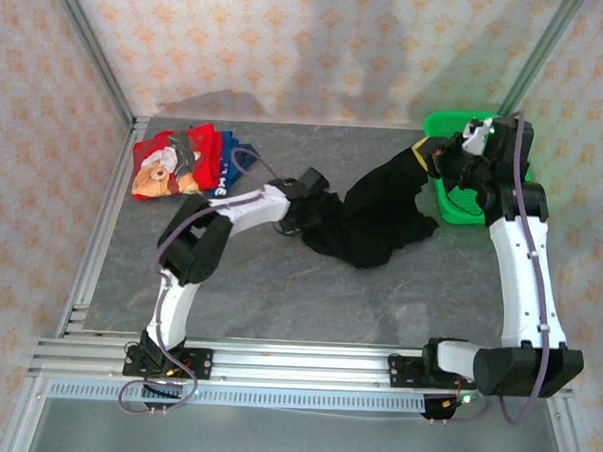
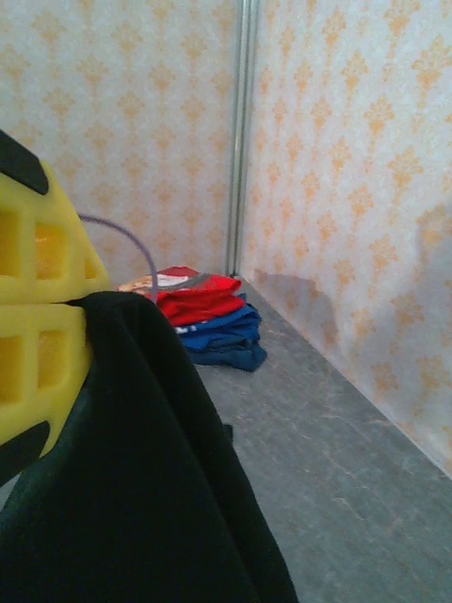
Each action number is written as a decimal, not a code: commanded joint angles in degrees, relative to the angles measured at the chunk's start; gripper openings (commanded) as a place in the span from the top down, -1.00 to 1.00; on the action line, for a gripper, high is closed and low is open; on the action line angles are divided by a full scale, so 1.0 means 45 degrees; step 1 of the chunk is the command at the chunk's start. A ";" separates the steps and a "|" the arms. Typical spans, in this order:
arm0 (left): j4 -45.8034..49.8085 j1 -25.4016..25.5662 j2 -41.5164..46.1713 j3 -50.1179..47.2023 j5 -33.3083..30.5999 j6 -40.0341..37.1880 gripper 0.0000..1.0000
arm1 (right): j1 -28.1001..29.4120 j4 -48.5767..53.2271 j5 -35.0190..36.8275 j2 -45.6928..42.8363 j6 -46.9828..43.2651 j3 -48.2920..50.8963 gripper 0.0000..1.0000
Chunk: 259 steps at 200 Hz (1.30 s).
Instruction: Fold and stack the t-shirts
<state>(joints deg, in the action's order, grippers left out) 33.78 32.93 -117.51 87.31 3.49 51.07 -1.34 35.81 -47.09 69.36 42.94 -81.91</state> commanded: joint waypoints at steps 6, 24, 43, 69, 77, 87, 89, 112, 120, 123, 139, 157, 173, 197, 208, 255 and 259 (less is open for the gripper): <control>0.1949 -0.1600 0.4400 0.0736 -0.2594 -0.2083 1.00 | -0.0033 -0.0264 -0.1170 -0.1409 0.1513 0.0599 1.00; 0.3002 -0.2024 0.5600 0.2808 -0.3110 -0.3731 1.00 | -0.0014 -0.0609 -0.1498 -0.2115 0.2783 0.0831 1.00; 0.4415 -0.2039 0.5743 0.5765 -0.3098 -0.5433 1.00 | -0.0014 -0.0198 -0.1615 -0.2625 0.3232 0.0519 1.00; 0.4735 -0.2052 0.6039 0.7860 -0.3662 -0.6546 1.00 | -0.0013 -0.0335 -0.1795 -0.3301 0.4205 0.0568 1.00; 0.4617 -0.2045 0.6104 0.8131 -0.3820 -0.6803 1.00 | -0.0014 -0.0314 -0.1801 -0.3509 0.4314 0.0684 1.00; 0.4421 -0.2110 0.5989 0.8314 -0.3795 -0.7180 1.00 | -0.0014 -0.0062 -0.1701 -0.3733 0.4223 0.0858 1.00; 0.4416 -0.2119 0.5932 0.8362 -0.3781 -0.7245 1.00 | -0.0014 0.0012 -0.1678 -0.3773 0.4163 0.0907 1.00; 0.4416 -0.2269 0.4720 0.8935 -0.3247 -0.7413 1.00 | -0.0014 0.0715 -0.1143 -0.4098 0.3550 0.1703 1.00; 0.4176 -0.2259 0.4230 0.9103 -0.2991 -0.7347 1.00 | -0.0014 0.0877 -0.0933 -0.4125 0.3173 0.1918 1.00; 0.4046 -0.2273 0.4023 0.9171 -0.2795 -0.7335 1.00 | -0.0014 0.0934 -0.0840 -0.4125 0.2997 0.1987 1.00; 0.4051 -0.2242 0.2427 1.0242 -0.1960 -0.7205 1.00 | -0.0033 0.1701 -0.0116 -0.3986 0.2042 0.2206 1.00; 0.5009 -0.2161 -0.0363 1.2623 -0.1133 -0.6964 1.00 | -0.0045 0.2565 0.1011 -0.3643 0.0652 0.2314 1.00; 0.5097 -0.2018 -0.2218 1.3943 -0.1100 -0.6688 1.00 | -0.0062 0.2527 0.1803 -0.3280 -0.0274 0.2557 1.00; 0.4401 -0.1994 -0.3939 1.5069 -0.0791 -0.6015 1.00 | -0.0225 0.1875 0.2329 -0.2781 -0.0927 0.2982 1.00; 0.4823 -0.1982 -0.4263 1.5992 -0.0427 -0.5688 1.00 | -0.0227 0.1877 0.2214 -0.2571 -0.1003 0.2739 1.00; 0.3808 -0.1420 0.0904 1.1619 -0.1066 -0.6709 1.00 | -0.0232 0.2808 0.0828 -0.3403 -0.1131 0.1955 1.00; 0.3509 -0.1385 0.1566 1.0978 -0.1076 -0.6724 1.00 | -0.0231 0.2866 0.0637 -0.3559 -0.1079 0.1963 1.00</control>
<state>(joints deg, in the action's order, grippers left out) 56.01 25.10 -133.53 146.71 0.36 22.94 -2.09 46.48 -40.01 57.41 39.64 -70.00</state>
